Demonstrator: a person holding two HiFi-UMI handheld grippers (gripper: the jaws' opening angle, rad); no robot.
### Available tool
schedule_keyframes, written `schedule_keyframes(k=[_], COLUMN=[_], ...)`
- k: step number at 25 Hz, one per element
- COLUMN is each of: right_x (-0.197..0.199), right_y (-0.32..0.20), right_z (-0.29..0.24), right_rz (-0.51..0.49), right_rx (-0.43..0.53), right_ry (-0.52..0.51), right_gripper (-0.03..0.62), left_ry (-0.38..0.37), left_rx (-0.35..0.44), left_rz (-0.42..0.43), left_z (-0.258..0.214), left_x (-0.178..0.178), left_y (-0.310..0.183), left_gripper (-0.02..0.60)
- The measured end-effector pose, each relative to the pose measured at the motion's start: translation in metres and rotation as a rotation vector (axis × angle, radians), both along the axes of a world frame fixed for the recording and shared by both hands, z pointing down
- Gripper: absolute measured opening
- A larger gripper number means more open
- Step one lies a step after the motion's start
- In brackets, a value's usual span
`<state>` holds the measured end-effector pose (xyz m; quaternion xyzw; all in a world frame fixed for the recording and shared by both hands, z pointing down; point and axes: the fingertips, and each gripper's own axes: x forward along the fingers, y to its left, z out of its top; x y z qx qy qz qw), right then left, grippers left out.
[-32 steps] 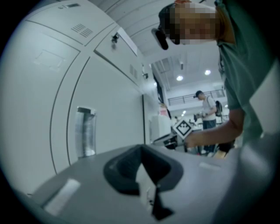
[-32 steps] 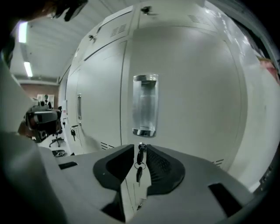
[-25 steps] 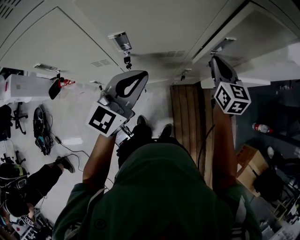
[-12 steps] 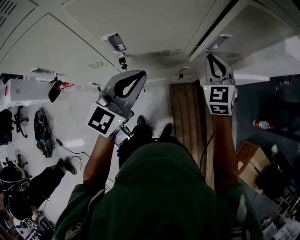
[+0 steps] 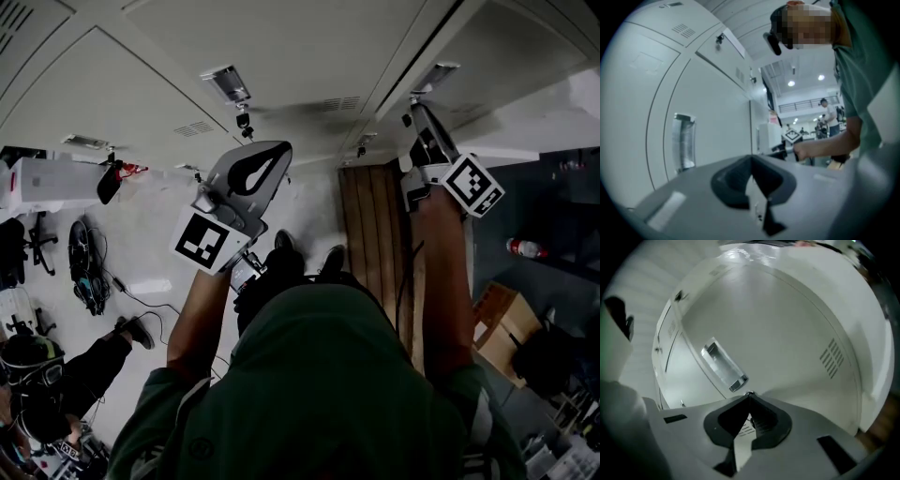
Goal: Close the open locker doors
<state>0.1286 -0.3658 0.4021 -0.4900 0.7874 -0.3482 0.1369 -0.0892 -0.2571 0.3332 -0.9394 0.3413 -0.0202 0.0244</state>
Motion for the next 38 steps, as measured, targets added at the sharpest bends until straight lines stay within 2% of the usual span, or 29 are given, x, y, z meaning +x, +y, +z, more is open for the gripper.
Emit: schedule_keyframes(k=[2,3,10,12,15,22,25,27,31,34,38], right_x=[0.003,0.004,-0.004,-0.004,-0.006,-0.013,-0.017,-0.018,-0.018,-0.014,-0.011], right_y=[-0.002,-0.004,-0.021,-0.021,-0.023,-0.020,-0.020,-0.020,-0.018,-0.015,-0.004], right_z=[0.003,0.004,0.001,0.001,-0.002,-0.005,-0.006,-0.006,-0.007,-0.013,-0.027], right_rz=[0.026,0.033,0.040,0.040,0.033,0.007,0.000,-0.003,-0.034,-0.028,-0.028], right_rx=[-0.061,-0.075,-0.056,-0.053,-0.013,0.123,0.169,0.173,0.163,0.170,0.201], right_ry=[-0.161,-0.196,-0.225,-0.200,-0.072,0.473,0.637,0.651,0.606,0.623,0.634], right_gripper=[0.015,0.015,0.017,0.017,0.017,0.040,0.049,0.051,0.056,0.127,0.128], left_ry=[0.002,0.003,0.004,0.003,0.002,-0.002,-0.002,-0.004,-0.009,-0.026,-0.025], left_rx=[0.000,-0.001,-0.010,-0.014,-0.012,0.008,0.021,0.028,0.040,0.055,0.081], left_rz=[-0.001,-0.001,-0.010,-0.015,-0.018,-0.013,-0.016,-0.017,-0.022,-0.030,-0.052], left_z=[-0.001,-0.001,0.003,0.004,0.005,-0.001,-0.005,-0.007,-0.012,-0.015,-0.026], left_x=[0.000,0.000,-0.002,-0.005,-0.007,-0.001,0.001,0.003,0.005,0.004,0.000], left_y=[0.001,0.001,0.001,0.000,-0.002,0.001,0.004,0.006,0.014,0.018,0.024], left_gripper=[0.000,0.000,0.000,0.000,0.000,0.000,0.000,0.000,0.000,0.000,0.000])
